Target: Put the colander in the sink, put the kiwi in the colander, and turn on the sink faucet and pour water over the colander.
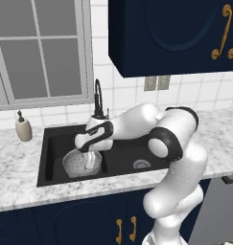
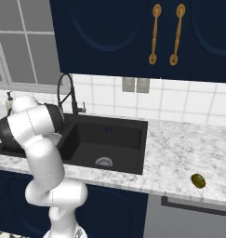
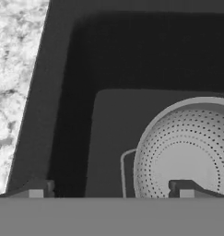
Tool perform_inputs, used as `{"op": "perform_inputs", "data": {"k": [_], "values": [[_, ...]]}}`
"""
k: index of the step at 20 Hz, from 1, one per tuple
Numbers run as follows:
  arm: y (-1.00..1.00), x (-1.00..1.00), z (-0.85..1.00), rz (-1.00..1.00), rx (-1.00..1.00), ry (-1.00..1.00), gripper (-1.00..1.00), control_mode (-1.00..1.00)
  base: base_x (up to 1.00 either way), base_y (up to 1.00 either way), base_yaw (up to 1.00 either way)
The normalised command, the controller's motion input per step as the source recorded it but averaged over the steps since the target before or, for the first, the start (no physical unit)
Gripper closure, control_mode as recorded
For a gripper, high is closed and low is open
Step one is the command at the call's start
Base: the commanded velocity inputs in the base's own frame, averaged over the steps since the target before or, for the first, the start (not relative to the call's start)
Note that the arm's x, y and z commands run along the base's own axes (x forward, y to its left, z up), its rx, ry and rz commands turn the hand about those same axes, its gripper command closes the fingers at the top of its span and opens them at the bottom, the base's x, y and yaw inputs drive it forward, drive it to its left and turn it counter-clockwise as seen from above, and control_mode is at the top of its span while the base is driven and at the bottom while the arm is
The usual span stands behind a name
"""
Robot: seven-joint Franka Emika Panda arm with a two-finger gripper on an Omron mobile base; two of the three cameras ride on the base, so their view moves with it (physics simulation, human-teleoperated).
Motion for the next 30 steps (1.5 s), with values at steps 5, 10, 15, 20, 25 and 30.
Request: {"op": "perform_inputs", "data": {"k": [5,10,15,20,25,30], "values": [[-0.05,-1.0,0.46,-0.17,0.0,0.0,-1.0,-1.0,0.0,0.0,0.0],[0.0,-0.97,0.55,-0.17,0.0,0.0,-1.0,-1.0,0.0,0.0,0.0],[-0.11,-0.81,0.51,-0.19,0.0,0.0,-1.0,-1.0,0.0,0.0,0.0],[-0.46,-0.54,0.2,-0.19,0.0,0.0,-1.0,-1.0,0.0,0.0,0.0],[-0.59,-0.33,0.06,-0.13,0.0,0.0,-1.0,-1.0,0.0,0.0,0.0],[-0.52,-0.24,0.07,-0.12,0.0,0.0,-1.0,-1.0,0.0,0.0,0.0]]}}
